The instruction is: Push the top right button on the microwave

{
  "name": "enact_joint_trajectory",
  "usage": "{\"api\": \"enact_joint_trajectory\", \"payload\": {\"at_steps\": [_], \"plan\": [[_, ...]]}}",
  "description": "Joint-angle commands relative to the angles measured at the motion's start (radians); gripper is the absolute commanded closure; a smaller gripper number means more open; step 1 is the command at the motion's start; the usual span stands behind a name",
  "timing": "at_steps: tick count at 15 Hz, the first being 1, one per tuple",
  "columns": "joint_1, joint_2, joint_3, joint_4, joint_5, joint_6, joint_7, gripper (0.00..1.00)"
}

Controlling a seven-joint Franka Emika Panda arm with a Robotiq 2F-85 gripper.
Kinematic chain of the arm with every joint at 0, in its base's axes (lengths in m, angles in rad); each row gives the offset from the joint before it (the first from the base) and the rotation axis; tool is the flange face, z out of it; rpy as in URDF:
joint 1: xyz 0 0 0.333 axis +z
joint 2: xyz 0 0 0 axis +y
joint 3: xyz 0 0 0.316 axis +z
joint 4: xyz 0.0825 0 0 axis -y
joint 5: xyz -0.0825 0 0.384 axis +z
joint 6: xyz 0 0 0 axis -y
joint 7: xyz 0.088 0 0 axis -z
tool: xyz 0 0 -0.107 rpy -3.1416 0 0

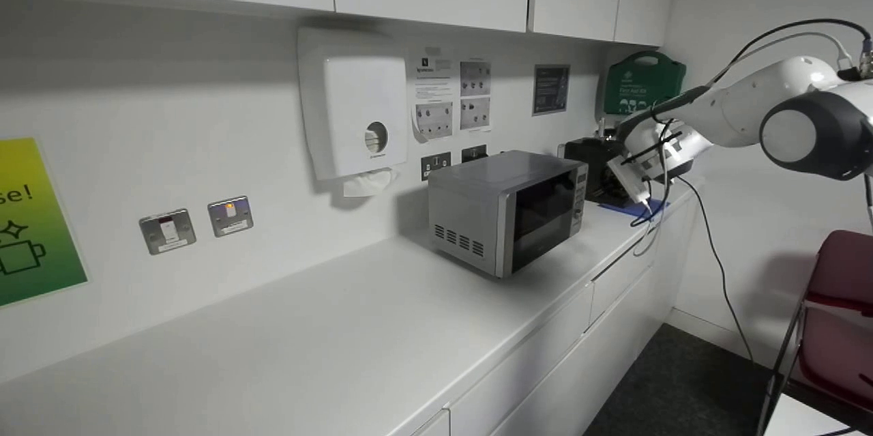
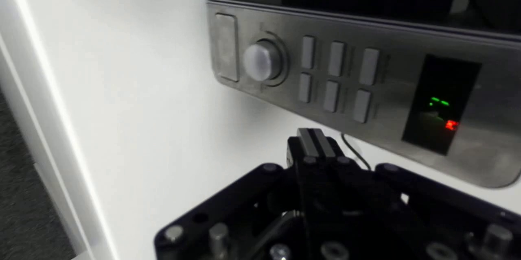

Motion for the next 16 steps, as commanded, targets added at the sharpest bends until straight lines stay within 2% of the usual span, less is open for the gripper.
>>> {"api": "enact_joint_trajectory", "payload": {"at_steps": [1, 4, 6, 7, 8, 9, 12, 13, 14, 15, 16], "plan": [[0.035, -0.174, -0.093, -0.201, -0.271, -0.090, 0.115, 1.00], [0.052, -0.308, -0.161, -0.291, -0.531, -0.291, 0.224, 1.00], [0.057, -0.383, -0.192, -0.301, -0.703, -0.455, 0.306, 1.00], [0.047, -0.424, -0.186, -0.293, -0.790, -0.552, 0.353, 1.00], [-0.026, -0.453, -0.112, -0.277, -0.867, -0.645, 0.394, 1.00], [-0.034, -0.479, -0.097, -0.259, -0.951, -0.707, 0.438, 1.00], [-0.072, -0.557, -0.028, -0.266, -1.103, -0.710, 0.508, 1.00], [-0.082, -0.588, -0.006, -0.286, -1.143, -0.661, 0.516, 1.00], [-0.093, -0.603, 0.014, -0.295, -1.189, -0.627, 0.526, 0.75], [-0.093, -0.543, -0.001, -0.245, -1.114, -0.686, 0.489, 0.74], [-0.098, -0.554, 0.010, -0.245, -1.121, -0.683, 0.494, 0.93]]}}
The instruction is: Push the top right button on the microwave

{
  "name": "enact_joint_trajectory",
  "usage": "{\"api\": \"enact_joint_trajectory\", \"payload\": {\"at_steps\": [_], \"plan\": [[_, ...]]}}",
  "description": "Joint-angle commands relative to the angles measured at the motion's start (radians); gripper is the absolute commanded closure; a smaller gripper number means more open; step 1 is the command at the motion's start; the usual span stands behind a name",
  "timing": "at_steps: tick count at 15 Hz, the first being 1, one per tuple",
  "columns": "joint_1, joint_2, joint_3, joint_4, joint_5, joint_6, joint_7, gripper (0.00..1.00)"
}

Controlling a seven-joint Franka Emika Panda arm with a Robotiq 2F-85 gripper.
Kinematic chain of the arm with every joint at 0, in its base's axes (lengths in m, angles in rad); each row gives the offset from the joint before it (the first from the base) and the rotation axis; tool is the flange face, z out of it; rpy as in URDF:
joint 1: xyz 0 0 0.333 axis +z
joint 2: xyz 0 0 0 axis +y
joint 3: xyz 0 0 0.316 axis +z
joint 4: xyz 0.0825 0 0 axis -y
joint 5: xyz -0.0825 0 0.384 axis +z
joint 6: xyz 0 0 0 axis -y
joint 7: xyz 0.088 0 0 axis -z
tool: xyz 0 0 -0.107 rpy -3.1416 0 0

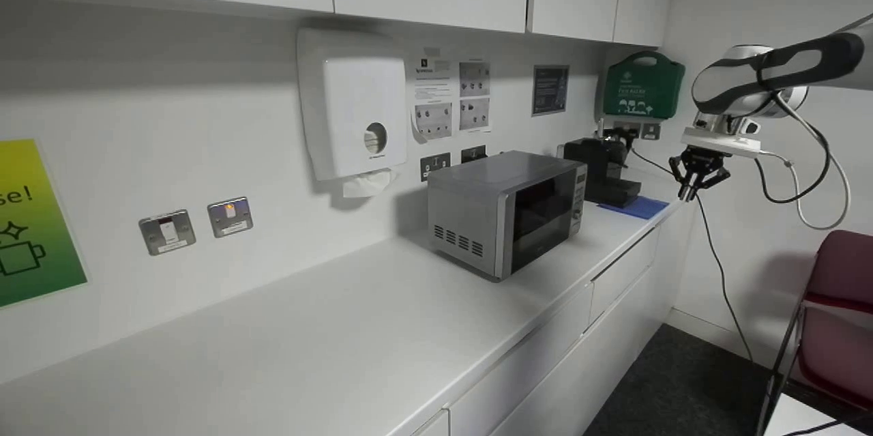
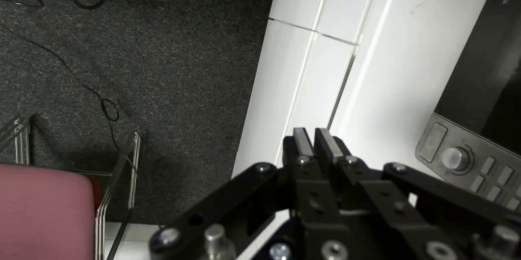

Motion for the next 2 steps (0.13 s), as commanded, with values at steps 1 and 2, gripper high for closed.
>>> {"api": "enact_joint_trajectory", "payload": {"at_steps": [1, 2], "plan": [[-0.034, 0.005, 0.031, 0.004, 0.009, -0.003, -0.007, 0.84], [-0.033, 0.009, 0.031, 0.004, 0.009, -0.003, -0.007, 0.77]]}}
